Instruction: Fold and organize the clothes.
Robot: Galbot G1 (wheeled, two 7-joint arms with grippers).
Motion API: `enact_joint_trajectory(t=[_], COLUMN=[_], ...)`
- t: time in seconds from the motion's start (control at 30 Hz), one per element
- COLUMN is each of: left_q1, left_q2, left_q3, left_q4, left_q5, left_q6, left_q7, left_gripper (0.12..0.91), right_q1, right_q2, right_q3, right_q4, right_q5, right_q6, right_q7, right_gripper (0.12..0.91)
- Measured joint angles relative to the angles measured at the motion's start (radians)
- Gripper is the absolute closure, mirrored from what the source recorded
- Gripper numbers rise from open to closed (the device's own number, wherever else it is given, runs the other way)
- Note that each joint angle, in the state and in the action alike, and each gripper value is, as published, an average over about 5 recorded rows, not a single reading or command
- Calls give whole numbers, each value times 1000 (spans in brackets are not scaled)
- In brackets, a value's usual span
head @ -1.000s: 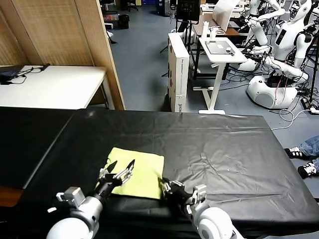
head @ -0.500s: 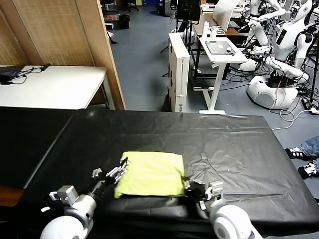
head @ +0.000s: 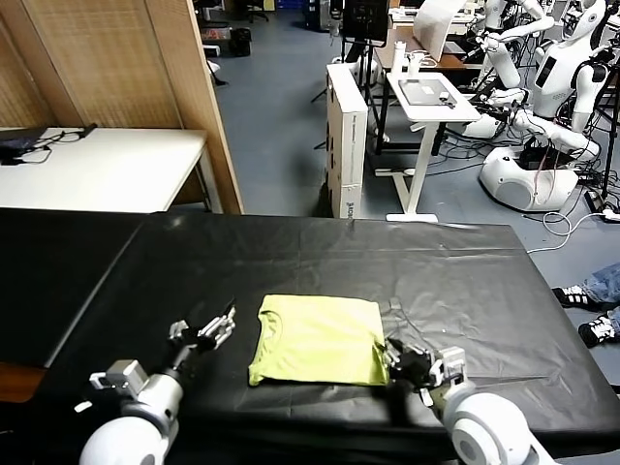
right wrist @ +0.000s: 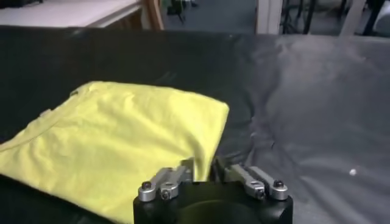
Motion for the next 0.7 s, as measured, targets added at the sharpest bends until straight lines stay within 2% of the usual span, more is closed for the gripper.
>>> enact_joint_trajectory(t=[0.13,0.23,0.37,0.53,0.7], left_q1=[7,17,33,70,149], left_q2=[29,57,97,135,170], left_q3=[-3,-5,-5,-21,-66], left_q4=[19,32,40,21,-11], left_q5=[40,52,66,71,52], left_q6=[-71,-126,-174,-155,-159], left_q7=[-2,2,0,-25,-26], left_gripper=[123,123,123,123,123], right_q1=[-25,-52,-90,-148,-250], right_q2=[-29,-35,-29,-11,21], right_q3=[41,76,110,141,176], right_q4=[34,56,73,79,72], right_q5=[-12,-47,-91,-179,-298], right_q6=[42,98,190,355,567], right_q7=[-20,-47,-71,-85,-90], right_gripper=[318,186,125,119,118])
